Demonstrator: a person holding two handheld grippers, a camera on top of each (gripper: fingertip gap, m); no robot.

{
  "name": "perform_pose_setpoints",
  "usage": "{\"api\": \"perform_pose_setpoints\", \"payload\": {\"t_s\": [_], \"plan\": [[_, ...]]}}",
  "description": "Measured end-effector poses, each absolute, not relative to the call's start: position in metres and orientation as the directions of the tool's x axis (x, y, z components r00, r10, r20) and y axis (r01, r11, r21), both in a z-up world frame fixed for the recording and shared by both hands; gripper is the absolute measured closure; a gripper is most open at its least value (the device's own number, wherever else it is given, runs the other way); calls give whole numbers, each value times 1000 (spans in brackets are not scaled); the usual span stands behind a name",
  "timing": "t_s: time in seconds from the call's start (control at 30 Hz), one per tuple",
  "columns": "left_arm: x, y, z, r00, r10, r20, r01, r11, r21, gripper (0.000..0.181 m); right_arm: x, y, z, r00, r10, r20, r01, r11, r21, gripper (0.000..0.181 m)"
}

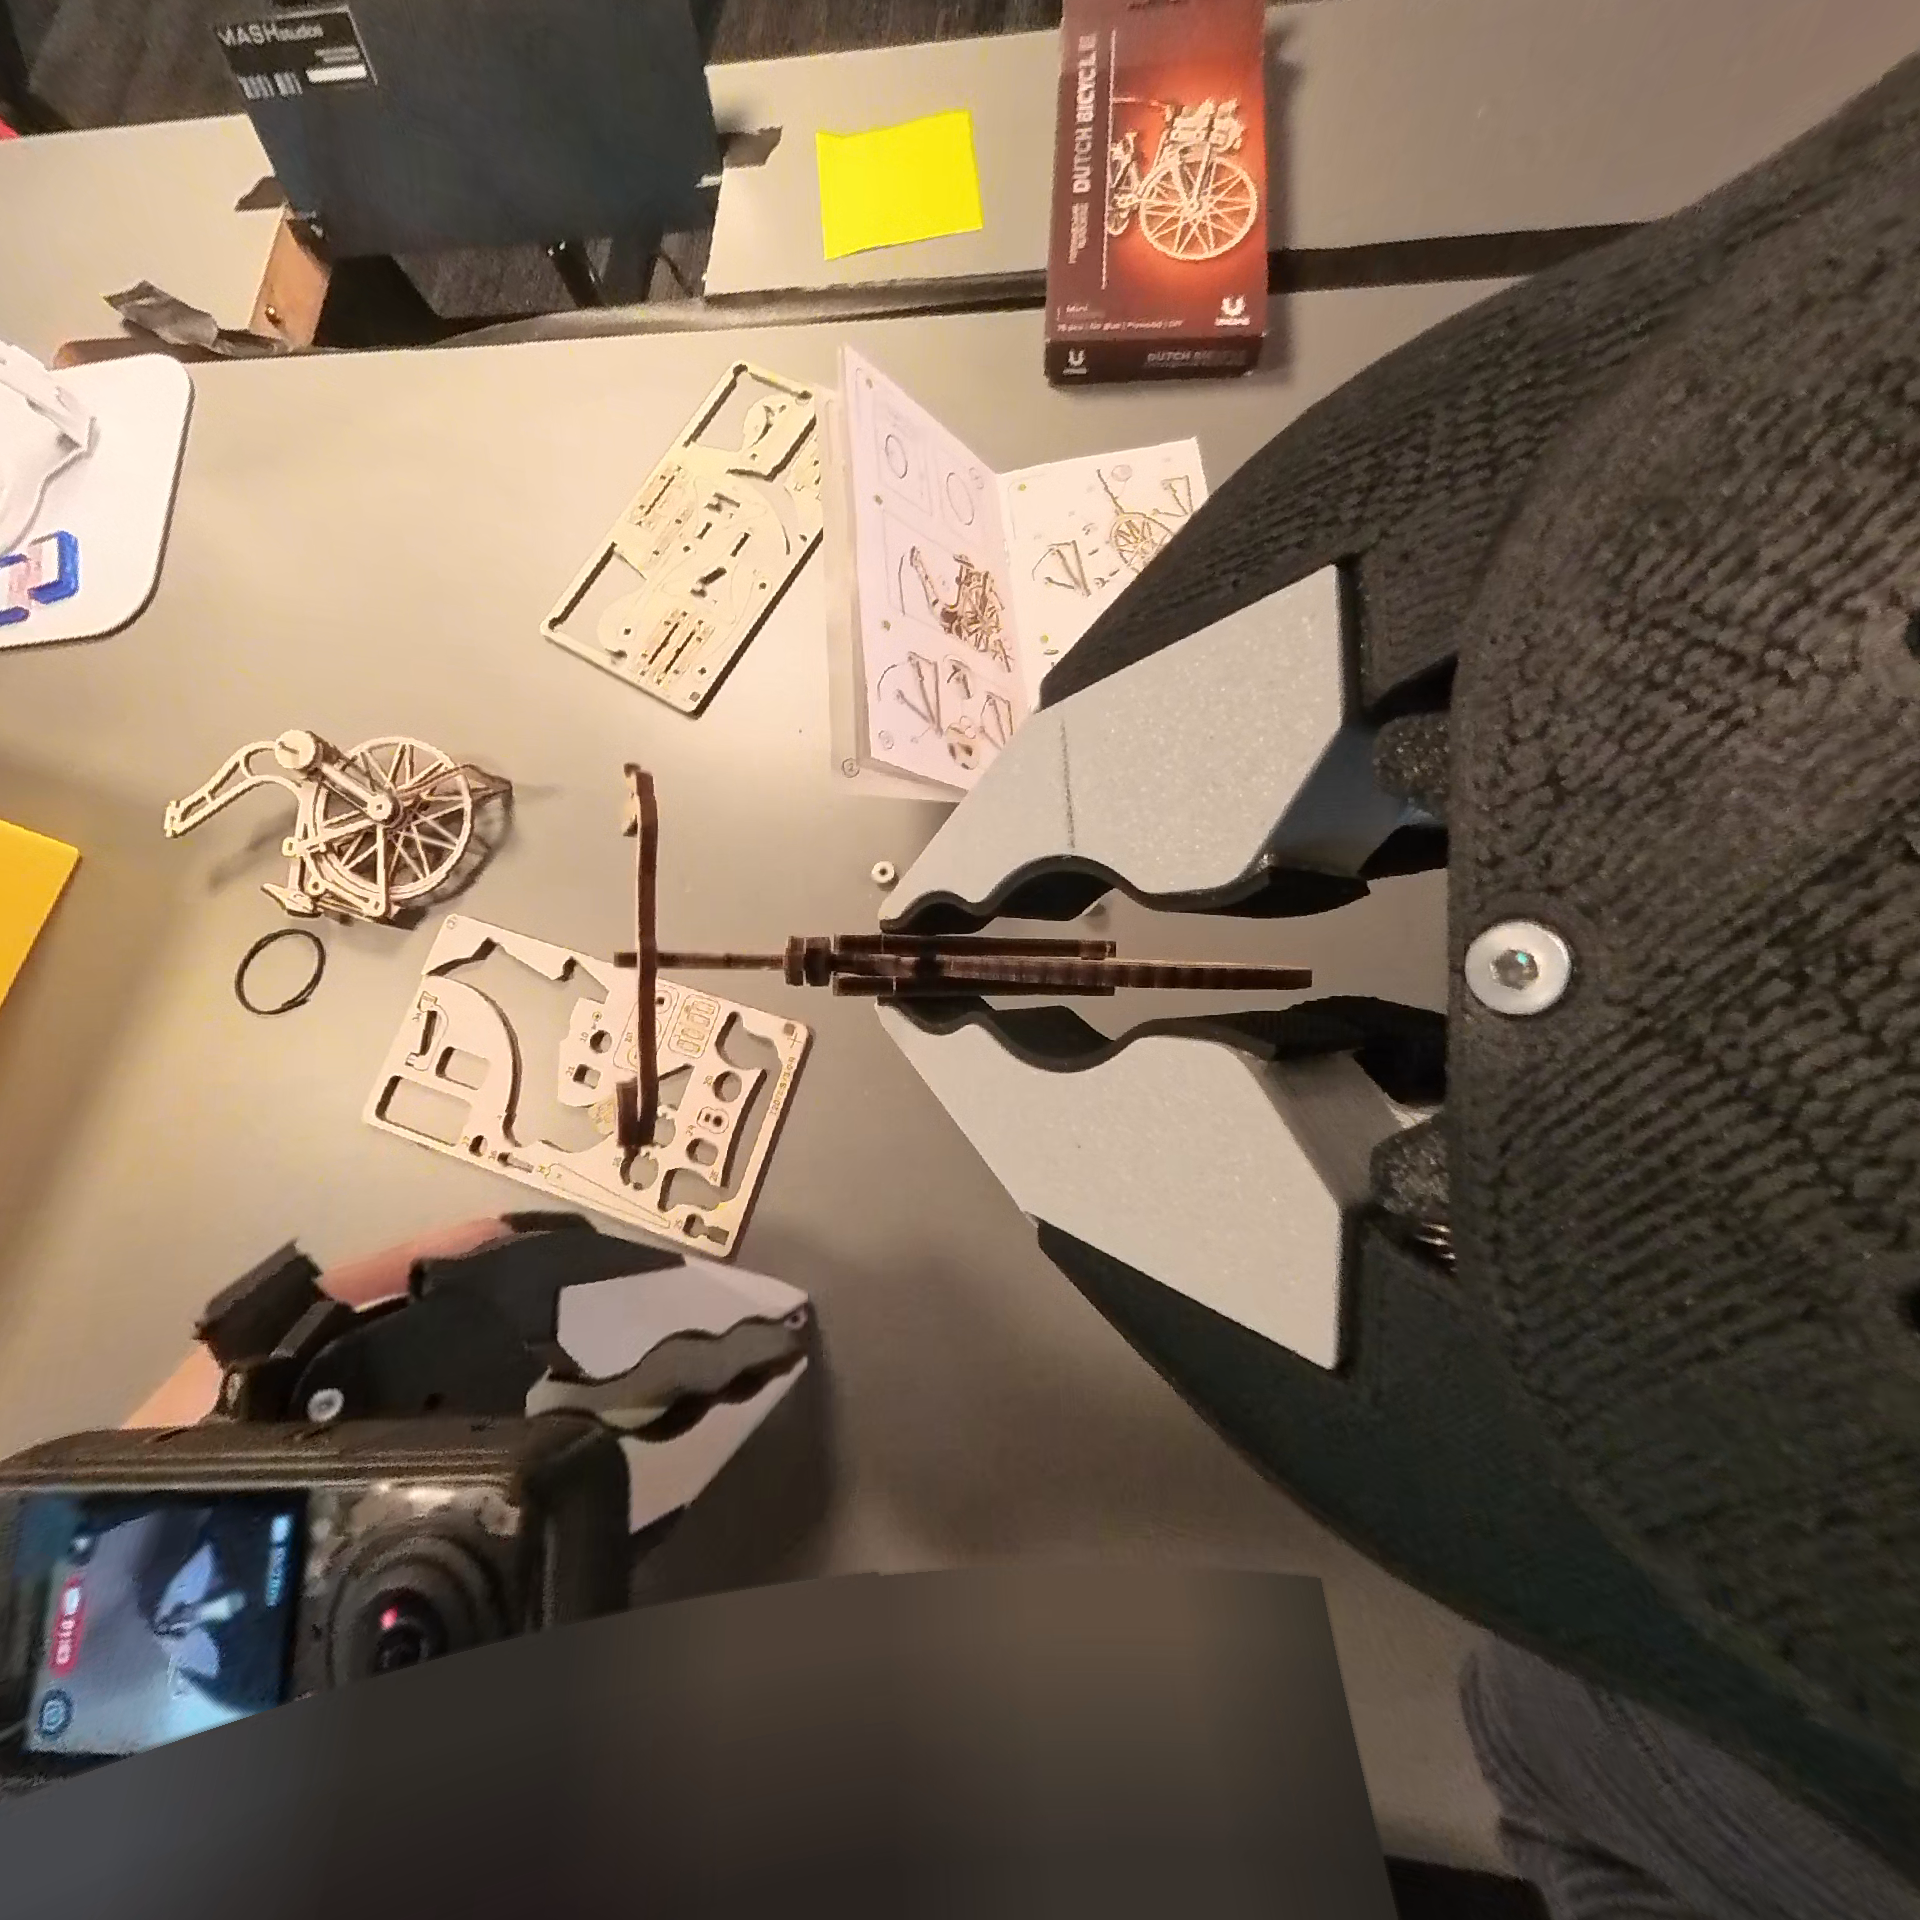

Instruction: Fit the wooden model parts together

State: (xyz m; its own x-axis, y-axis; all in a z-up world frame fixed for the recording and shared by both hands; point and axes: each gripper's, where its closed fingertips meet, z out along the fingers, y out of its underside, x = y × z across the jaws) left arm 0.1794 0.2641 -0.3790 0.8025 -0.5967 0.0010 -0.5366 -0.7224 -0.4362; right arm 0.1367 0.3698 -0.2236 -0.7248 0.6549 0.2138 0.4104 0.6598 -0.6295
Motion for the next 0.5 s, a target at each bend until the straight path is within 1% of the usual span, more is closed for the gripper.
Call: {"api": "perform_pose_setpoints", "payload": {"t_s": [0.1,0.17,0.23,0.37,0.5], "plan": [[182,265,-378,815,-579,13,-500,-715,-488,157,137,368,-223,-729,649,216,404,664,-630,174],[180,265,-379,823,-568,1,-488,-708,-510,153,137,368,-223,-730,648,217,402,664,-631,174],[180,266,-378,828,-561,-5,-476,-698,-535,155,137,368,-223,-729,649,216,402,663,-632,174],[184,267,-378,804,-595,-7,-486,-650,-585,164,136,369,-224,-728,652,212,408,661,-630,174],[183,267,-378,786,-619,-5,-498,-628,-599,168,137,368,-224,-730,650,211,408,663,-628,174]]}}
